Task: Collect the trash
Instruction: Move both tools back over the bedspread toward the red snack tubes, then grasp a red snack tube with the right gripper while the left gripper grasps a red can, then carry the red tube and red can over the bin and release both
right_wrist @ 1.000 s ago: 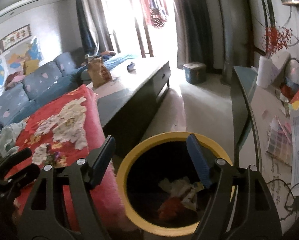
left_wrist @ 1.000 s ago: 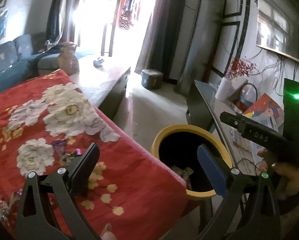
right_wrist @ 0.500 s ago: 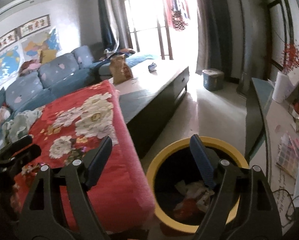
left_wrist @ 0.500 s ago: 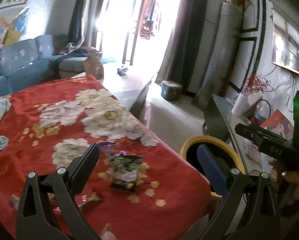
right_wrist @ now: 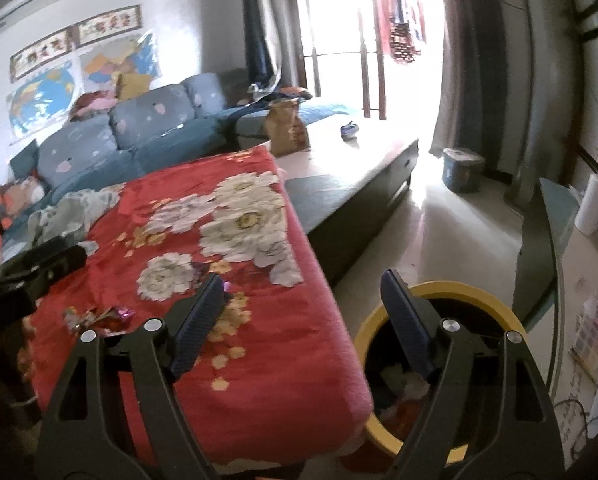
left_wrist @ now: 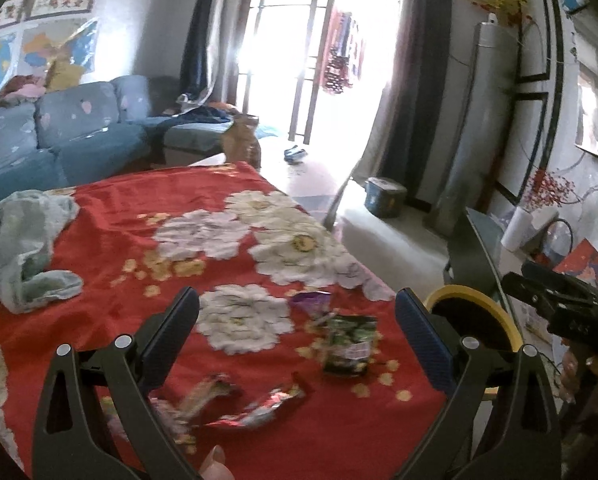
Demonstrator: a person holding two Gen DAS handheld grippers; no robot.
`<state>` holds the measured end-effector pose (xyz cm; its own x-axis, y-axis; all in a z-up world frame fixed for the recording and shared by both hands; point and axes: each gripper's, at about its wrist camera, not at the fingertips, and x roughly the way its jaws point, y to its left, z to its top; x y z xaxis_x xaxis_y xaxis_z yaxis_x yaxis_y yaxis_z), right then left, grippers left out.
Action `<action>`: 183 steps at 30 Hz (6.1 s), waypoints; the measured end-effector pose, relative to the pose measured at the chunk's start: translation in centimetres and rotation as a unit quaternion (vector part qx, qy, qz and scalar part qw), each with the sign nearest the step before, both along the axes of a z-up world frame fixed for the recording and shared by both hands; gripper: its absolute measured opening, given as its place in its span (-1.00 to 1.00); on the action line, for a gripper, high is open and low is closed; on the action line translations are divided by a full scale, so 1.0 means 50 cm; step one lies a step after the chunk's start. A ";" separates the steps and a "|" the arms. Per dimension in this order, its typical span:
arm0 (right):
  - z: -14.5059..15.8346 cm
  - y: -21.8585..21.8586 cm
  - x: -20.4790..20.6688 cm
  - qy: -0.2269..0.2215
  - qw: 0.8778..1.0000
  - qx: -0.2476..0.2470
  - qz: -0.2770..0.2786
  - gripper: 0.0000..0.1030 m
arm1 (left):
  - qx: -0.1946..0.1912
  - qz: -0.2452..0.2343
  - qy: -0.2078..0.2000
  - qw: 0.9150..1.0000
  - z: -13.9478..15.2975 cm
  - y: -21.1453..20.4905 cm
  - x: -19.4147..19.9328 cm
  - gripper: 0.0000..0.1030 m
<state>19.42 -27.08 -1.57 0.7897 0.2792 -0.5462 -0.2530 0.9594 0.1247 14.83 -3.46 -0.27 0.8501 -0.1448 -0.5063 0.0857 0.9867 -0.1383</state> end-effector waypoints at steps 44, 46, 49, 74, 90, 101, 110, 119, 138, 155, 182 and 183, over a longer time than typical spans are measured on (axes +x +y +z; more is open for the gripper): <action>-0.190 0.421 -0.023 0.043 0.932 -0.197 0.303 0.17 | -0.164 0.088 0.182 0.965 -0.218 0.291 -0.086 0.23; -0.205 0.432 -0.015 0.052 0.927 -0.207 0.310 0.07 | -0.168 0.088 0.182 0.965 -0.221 0.288 -0.080 0.23; -0.220 0.438 -0.010 0.058 0.926 -0.201 0.316 -0.01 | -0.172 0.090 0.181 0.964 -0.228 0.287 -0.069 0.25; -0.193 0.390 -0.043 0.071 0.936 -0.142 0.316 -0.89 | -0.197 0.089 0.163 0.963 -0.212 0.306 -0.053 -0.19; -0.138 0.339 -0.030 0.062 0.951 -0.100 0.284 -0.90 | -0.150 0.038 0.090 0.984 -0.084 0.252 -0.099 -0.36; -0.080 0.272 0.001 0.037 0.969 -0.066 0.235 -0.91 | -0.139 0.004 0.045 0.989 -0.009 0.201 -0.110 -0.37; -0.049 0.218 0.021 0.025 0.978 -0.046 0.203 -0.92 | -0.132 -0.019 0.019 0.991 0.028 0.148 -0.092 -0.38; -0.033 0.165 0.032 0.018 0.984 -0.031 0.174 -0.92 | -0.127 -0.048 0.017 0.991 0.036 0.083 -0.065 -0.38; -0.023 0.036 0.053 0.012 0.994 0.001 0.104 -0.92 | -0.101 -0.117 0.017 0.988 0.046 -0.055 -0.015 -0.39; -0.047 -0.084 0.072 0.025 0.999 0.033 0.025 -0.92 | -0.093 -0.163 0.034 0.982 0.020 -0.164 0.015 -0.39; -0.135 -0.239 0.091 0.066 0.991 0.066 -0.096 -0.92 | -0.072 -0.210 0.061 0.973 -0.028 -0.296 0.056 -0.40; -0.138 -0.243 0.091 0.068 0.991 0.066 -0.099 -0.92 | -0.072 -0.212 0.062 0.973 -0.031 -0.301 0.058 -0.40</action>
<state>23.97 -39.22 -8.47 0.7573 0.2029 -0.6207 -0.0337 0.9614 0.2732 17.71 -18.52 -1.84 0.6318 -0.5461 -0.5501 0.4544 0.8359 -0.3079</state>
